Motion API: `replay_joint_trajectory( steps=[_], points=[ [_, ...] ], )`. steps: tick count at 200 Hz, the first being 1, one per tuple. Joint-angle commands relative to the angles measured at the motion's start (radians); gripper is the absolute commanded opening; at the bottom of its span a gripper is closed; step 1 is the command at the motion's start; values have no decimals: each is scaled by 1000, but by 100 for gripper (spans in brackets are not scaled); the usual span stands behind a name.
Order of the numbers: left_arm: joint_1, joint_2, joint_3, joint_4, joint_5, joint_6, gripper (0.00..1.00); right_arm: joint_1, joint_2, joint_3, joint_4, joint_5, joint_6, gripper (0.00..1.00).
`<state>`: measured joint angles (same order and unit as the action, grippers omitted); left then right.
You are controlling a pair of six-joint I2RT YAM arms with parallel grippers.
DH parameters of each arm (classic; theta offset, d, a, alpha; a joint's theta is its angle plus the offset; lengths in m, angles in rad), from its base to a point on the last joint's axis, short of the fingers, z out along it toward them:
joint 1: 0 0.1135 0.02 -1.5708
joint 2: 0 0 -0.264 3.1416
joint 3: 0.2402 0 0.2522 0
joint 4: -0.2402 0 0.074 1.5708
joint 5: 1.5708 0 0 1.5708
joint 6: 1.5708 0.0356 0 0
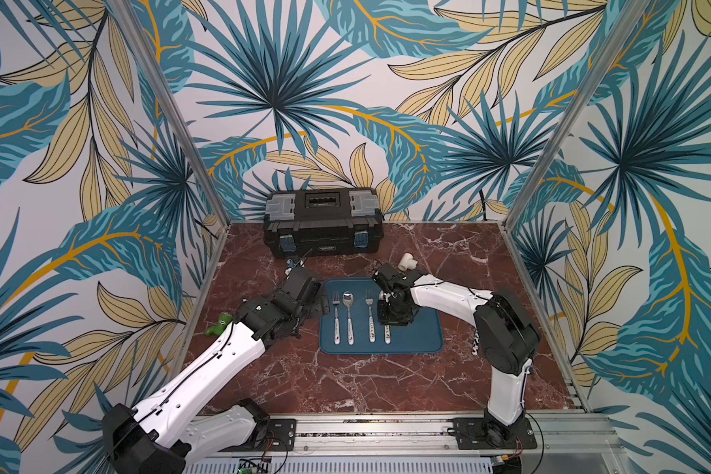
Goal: Set the spoon and fork side by side
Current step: Place the spoon on the tray.
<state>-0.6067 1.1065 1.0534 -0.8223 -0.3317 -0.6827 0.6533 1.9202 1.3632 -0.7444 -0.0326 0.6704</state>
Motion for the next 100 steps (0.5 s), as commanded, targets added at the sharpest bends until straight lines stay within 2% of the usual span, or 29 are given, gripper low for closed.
replay_joint_trajectory(
  steps=[1, 26, 42, 55, 80, 100],
  points=[
    [5, 3, -16, 20, 6, -8, 85, -1, -74, 30, -35, 25, -29, 41],
    [5, -1, -12, 12, 6, -16, 86, -11, -145, 59, -67, 31, -59, 41],
    [5, -4, -8, 4, 12, -16, 86, -57, -222, 51, -128, 132, -58, 43],
    [5, -5, -7, 2, 21, -16, 86, -153, -284, 6, -188, 205, -29, 45],
    [4, -2, -20, 18, 41, -22, 86, -415, -448, -237, -147, 212, 3, 46],
    [4, 5, -36, 57, 74, -43, 86, -498, -534, -351, -152, 271, -36, 48]
  ],
)
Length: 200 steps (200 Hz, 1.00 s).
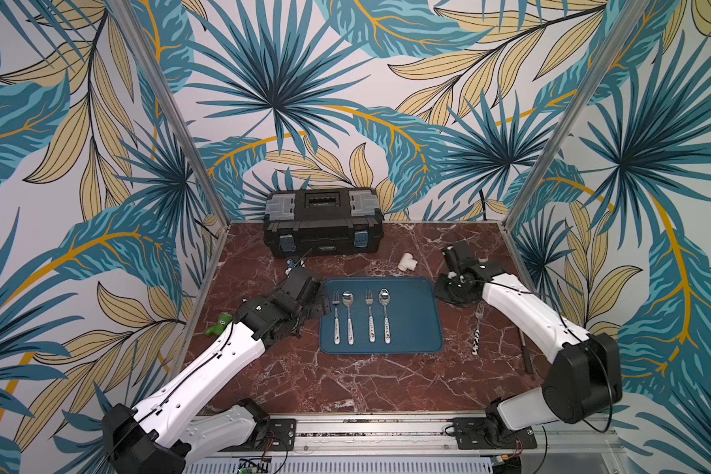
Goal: Set the spoon and fork side by side
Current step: Place the spoon on the tray, then pick up the fork at the center of the board.
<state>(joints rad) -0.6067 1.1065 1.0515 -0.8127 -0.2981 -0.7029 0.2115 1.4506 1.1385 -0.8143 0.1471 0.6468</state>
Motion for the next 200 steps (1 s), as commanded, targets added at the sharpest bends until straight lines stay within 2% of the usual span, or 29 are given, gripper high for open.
replay_joint_trajectory(
  steps=[1, 31, 54, 85, 150, 200],
  points=[
    [4, 5, -34, 51, 43, -23, 86, -58, -68, -131, -83, 96, -11, 48],
    [5, 54, -7, 87, 90, -24, 86, -122, -147, -283, -25, 110, 37, 50],
    [4, 95, 21, 66, 104, -17, 86, -191, -98, -321, 6, 73, 16, 50],
    [4, 100, -7, 81, 114, -24, 86, -231, -45, -337, 71, 44, 10, 50],
    [4, 91, 4, 55, 97, -10, 87, -236, 97, -348, 156, -78, -2, 41],
    [6, 68, -9, 49, 97, -21, 87, -238, 106, -386, 177, -123, 4, 26]
  ],
)
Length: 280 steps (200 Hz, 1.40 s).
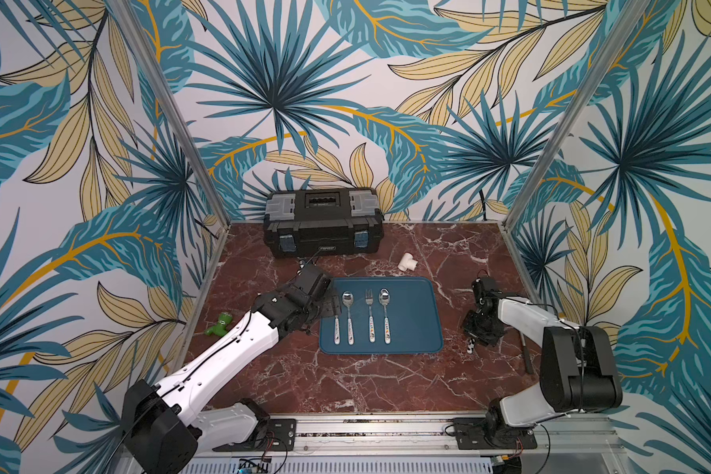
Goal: Set the spoon and fork side by side
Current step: Pick up the fork at the center of the board, then place the fork on the tray.
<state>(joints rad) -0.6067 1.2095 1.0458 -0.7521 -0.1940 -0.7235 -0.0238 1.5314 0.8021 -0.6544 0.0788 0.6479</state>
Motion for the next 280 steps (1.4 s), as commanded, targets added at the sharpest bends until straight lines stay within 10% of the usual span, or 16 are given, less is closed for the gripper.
replay_joint_trajectory(
  steps=[1, 55, 149, 200, 280],
  points=[
    [6, -35, -3, -12, -7, 0, 87, -2, 25, -50, 18, -57, 3, 25],
    [5, -22, 9, 0, 19, 4, 86, -1, -2, -70, 41, -104, -11, 3],
    [3, 18, 43, -2, 33, -12, 85, 172, -85, 74, -21, -135, -46, 2],
    [4, 29, 43, 2, 43, -24, 85, 416, 153, 339, -71, -165, -67, 3],
    [5, 7, 48, -50, -21, 20, 87, 519, 298, 425, -109, -144, -55, 4]
  ],
)
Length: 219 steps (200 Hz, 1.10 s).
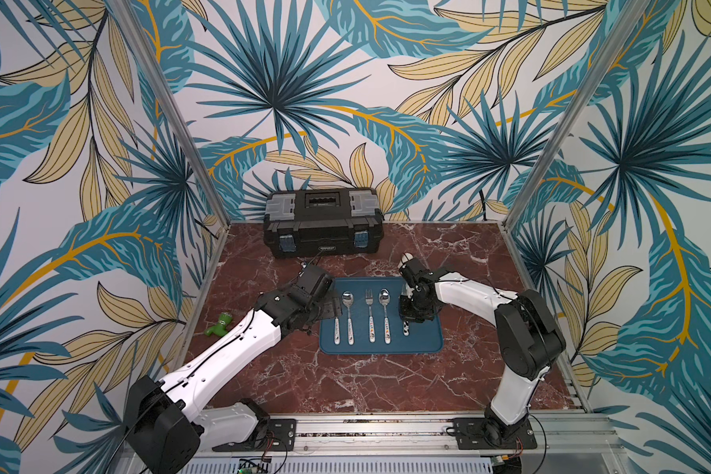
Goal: Set the spoon and fork side by side
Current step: Place the fork on the tray.
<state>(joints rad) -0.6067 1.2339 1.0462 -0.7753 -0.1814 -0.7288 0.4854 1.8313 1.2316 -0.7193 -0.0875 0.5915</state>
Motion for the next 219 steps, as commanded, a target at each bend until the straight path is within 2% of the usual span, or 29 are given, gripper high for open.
replay_joint_trajectory(
  steps=[1, 161, 219],
  points=[
    [5, -17, 48, -27, -33, 26, 87, 11, -1, -4, -45, 23, 0, 4],
    [6, -38, 8, -12, -26, 24, 87, 50, 55, 12, -125, 124, -73, 6],
    [5, -34, 5, -7, -21, 23, 87, 50, 69, 26, -111, 124, -75, 8]
  ],
)
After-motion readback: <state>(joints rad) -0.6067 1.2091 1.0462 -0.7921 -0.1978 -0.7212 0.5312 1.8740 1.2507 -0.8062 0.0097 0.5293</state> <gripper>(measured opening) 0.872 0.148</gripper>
